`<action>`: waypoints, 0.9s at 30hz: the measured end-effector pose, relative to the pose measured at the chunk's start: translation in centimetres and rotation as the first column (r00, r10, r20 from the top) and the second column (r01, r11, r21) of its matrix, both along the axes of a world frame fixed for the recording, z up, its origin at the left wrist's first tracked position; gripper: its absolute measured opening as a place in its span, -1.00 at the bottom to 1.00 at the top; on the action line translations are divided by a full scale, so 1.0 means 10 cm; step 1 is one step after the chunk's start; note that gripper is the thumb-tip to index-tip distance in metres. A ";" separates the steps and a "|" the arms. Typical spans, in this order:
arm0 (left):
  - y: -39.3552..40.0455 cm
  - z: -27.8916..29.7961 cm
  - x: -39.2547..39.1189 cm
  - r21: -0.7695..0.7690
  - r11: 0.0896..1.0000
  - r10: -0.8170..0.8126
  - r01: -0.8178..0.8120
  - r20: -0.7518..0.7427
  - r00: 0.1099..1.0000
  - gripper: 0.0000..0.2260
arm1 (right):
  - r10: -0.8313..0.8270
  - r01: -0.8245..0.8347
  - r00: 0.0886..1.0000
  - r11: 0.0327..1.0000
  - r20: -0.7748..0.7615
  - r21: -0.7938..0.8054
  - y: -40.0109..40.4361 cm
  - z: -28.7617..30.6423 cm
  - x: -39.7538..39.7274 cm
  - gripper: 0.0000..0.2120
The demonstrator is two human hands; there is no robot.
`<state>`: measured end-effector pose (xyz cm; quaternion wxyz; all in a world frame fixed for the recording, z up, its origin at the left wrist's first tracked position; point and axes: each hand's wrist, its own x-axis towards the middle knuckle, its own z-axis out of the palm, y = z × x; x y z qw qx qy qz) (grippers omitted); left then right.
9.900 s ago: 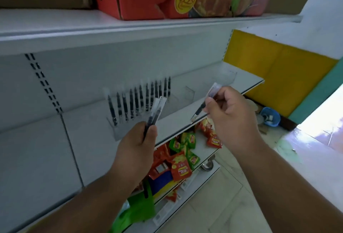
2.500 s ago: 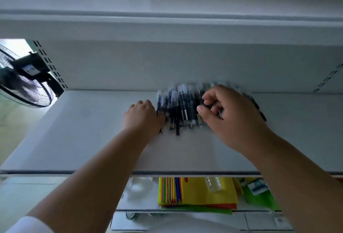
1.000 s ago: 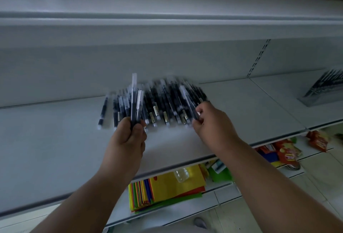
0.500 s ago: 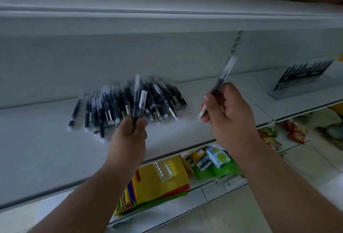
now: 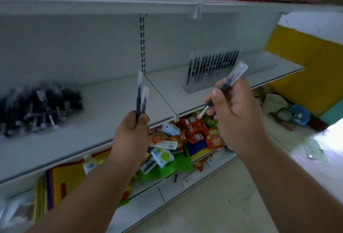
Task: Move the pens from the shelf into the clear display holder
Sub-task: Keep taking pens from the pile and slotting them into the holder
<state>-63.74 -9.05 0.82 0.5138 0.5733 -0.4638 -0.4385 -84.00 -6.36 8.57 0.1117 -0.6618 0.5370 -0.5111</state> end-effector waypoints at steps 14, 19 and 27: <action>-0.85 0.07 -1.62 -0.084 0.966 -0.230 0.243 0.143 0.963 -0.79 | -0.249 0.252 0.966 0.967 -0.073 0.044 -0.89 -0.04 -1.41 -0.92; -1.15 0.08 -2.06 -0.087 0.970 -0.212 0.225 0.136 0.968 -0.79 | -0.265 0.264 0.963 0.964 -0.052 -0.022 -1.31 -0.01 -2.01 -0.92; -1.60 -0.08 -2.90 -0.117 0.993 0.031 -0.025 0.051 0.998 -0.74 | -0.104 0.105 0.987 0.995 -0.125 -0.003 -2.58 -0.05 -3.05 -0.89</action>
